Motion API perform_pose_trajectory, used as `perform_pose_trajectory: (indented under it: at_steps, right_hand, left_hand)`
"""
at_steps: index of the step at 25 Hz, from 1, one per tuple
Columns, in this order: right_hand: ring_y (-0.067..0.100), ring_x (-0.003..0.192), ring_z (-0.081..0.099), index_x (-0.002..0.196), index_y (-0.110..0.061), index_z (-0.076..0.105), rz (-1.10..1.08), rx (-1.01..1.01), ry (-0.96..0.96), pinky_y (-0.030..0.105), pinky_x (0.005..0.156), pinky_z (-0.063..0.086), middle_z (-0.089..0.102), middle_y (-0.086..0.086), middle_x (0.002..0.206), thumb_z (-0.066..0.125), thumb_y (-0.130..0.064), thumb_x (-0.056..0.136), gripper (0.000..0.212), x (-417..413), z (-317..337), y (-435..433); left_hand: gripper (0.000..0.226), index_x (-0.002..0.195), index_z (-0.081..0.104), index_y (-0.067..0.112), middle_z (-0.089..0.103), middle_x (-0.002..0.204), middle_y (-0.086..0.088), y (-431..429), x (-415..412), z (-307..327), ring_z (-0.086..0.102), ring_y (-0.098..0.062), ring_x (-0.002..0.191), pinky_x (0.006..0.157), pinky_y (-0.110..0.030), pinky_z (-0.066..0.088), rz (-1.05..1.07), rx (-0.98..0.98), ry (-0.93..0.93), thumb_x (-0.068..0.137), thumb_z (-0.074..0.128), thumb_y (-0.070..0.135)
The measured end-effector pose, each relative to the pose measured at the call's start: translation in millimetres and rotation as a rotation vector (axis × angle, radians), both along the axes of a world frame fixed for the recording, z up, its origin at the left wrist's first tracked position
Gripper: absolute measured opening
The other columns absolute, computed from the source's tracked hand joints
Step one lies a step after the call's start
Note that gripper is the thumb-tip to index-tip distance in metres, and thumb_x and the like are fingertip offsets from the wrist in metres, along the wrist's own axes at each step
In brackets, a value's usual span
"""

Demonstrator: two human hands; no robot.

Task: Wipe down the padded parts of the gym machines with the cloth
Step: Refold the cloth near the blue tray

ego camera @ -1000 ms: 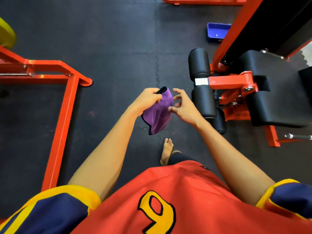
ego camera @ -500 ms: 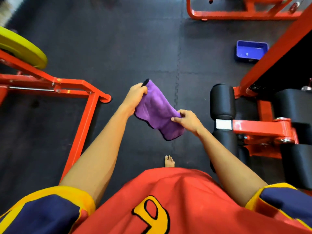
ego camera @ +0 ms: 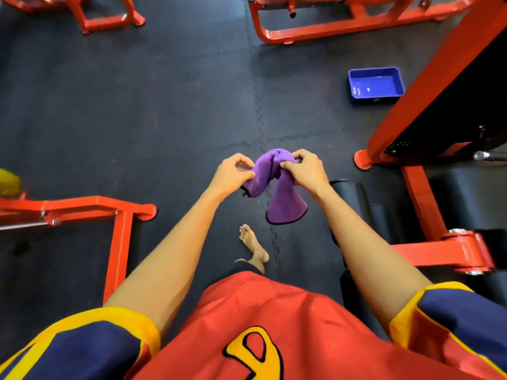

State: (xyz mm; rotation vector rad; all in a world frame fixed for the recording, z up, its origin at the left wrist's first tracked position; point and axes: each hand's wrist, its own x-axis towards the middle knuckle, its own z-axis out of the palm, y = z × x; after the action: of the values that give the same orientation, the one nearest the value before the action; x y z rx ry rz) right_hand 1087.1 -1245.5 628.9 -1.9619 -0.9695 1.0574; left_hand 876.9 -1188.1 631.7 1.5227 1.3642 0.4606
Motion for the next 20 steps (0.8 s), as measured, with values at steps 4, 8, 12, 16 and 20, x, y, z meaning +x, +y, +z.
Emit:
perform_pose_trajectory:
  at_steps: [4,8,12,16,20]
  right_hand:
    - [0.027,0.052,0.069,0.093,-0.015,0.056,-0.119,-0.048,0.105,0.053,0.062,0.062,0.069,0.005,0.081,0.074,-0.019,0.081,0.021,18,-3,86]
    - [0.025,0.052,0.067,0.094,-0.015,0.059,-0.185,-0.034,0.076,0.048,0.057,0.062,0.069,0.005,0.08,0.073,-0.015,0.08,0.02,44,14,168]
    - [0.021,0.061,0.065,0.098,-0.011,0.063,-0.222,0.012,0.062,0.048,0.062,0.062,0.067,0.001,0.08,0.075,-0.012,0.081,0.021,81,32,232]
    - [0.024,0.064,0.065,0.094,-0.013,0.059,-0.316,0.074,0.166,0.054,0.068,0.06,0.066,0.005,0.08,0.076,-0.01,0.083,0.02,136,36,306]
    - [0.023,0.068,0.066,0.096,-0.013,0.055,-0.372,0.111,0.238,0.046,0.064,0.061,0.064,0.012,0.092,0.075,-0.008,0.085,0.023,187,30,378]
  left_hand:
    - [0.052,0.121,0.054,0.017,0.066,0.109,-0.007,84,47,-18,0.059,-0.017,0.07,0.059,-0.026,0.049,-0.22,-0.075,0.005,0.081,0.056,-0.015]
    - [0.072,0.148,0.044,0.02,0.056,0.106,-0.002,171,95,-22,0.059,-0.013,0.085,0.082,-0.03,0.057,-0.406,-0.145,0.018,0.084,0.077,0.011]
    - [0.079,0.135,0.056,0.021,0.055,0.128,-0.002,251,135,-22,0.062,-0.011,0.112,0.099,-0.039,0.053,-0.458,-0.155,-0.03,0.068,0.09,0.045]
    - [0.075,0.133,0.045,0.024,0.054,0.134,0.006,316,162,-31,0.056,-0.011,0.121,0.101,-0.03,0.048,-0.481,-0.23,-0.006,0.074,0.092,0.025]
    - [0.047,0.112,0.059,0.019,0.069,0.109,0.003,394,207,-44,0.066,-0.017,0.1,0.089,-0.034,0.054,-0.396,-0.1,0.021,0.076,0.089,0.023]
